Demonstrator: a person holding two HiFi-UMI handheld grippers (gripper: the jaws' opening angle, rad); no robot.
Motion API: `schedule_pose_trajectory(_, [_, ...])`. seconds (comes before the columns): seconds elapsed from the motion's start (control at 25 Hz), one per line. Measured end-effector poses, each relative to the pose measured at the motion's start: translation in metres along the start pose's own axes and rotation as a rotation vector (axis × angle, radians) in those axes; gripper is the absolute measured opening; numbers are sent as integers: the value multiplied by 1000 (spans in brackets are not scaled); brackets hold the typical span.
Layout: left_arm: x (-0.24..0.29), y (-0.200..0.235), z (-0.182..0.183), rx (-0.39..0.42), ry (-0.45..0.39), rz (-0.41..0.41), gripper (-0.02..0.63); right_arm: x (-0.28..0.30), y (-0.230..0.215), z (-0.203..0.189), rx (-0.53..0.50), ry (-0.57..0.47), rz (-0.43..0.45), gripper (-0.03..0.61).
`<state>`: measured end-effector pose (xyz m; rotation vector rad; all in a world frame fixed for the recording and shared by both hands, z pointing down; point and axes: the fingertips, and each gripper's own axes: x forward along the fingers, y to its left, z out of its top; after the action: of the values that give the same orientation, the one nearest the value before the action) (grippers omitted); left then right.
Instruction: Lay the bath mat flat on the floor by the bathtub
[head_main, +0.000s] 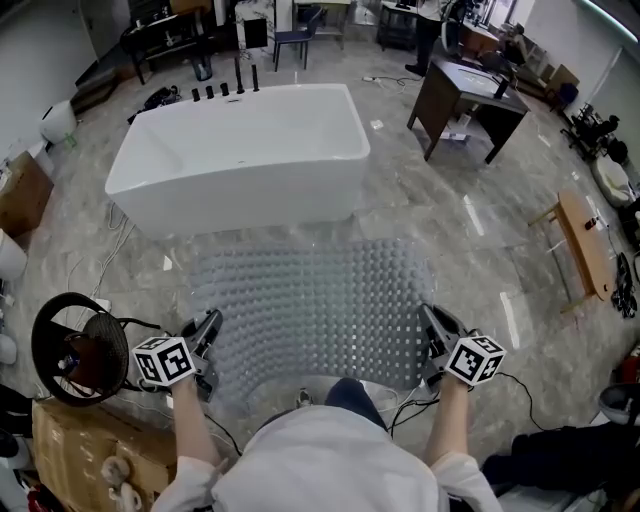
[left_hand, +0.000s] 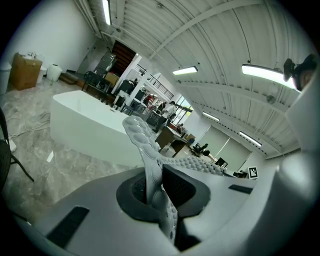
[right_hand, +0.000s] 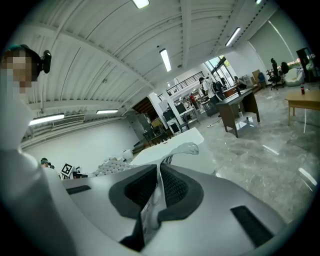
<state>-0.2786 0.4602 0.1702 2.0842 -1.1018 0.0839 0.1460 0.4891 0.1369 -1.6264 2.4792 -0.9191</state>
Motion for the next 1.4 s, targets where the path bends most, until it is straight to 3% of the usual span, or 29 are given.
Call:
schedule_pose_trajectory(0.52, [50, -16, 3, -42, -24, 38, 44, 34, -38, 30, -5, 31, 50, 40])
schedule_pose_trajectory(1.4, [141, -46, 36, -42, -23, 133, 44, 105, -120, 89, 13, 108, 153, 40])
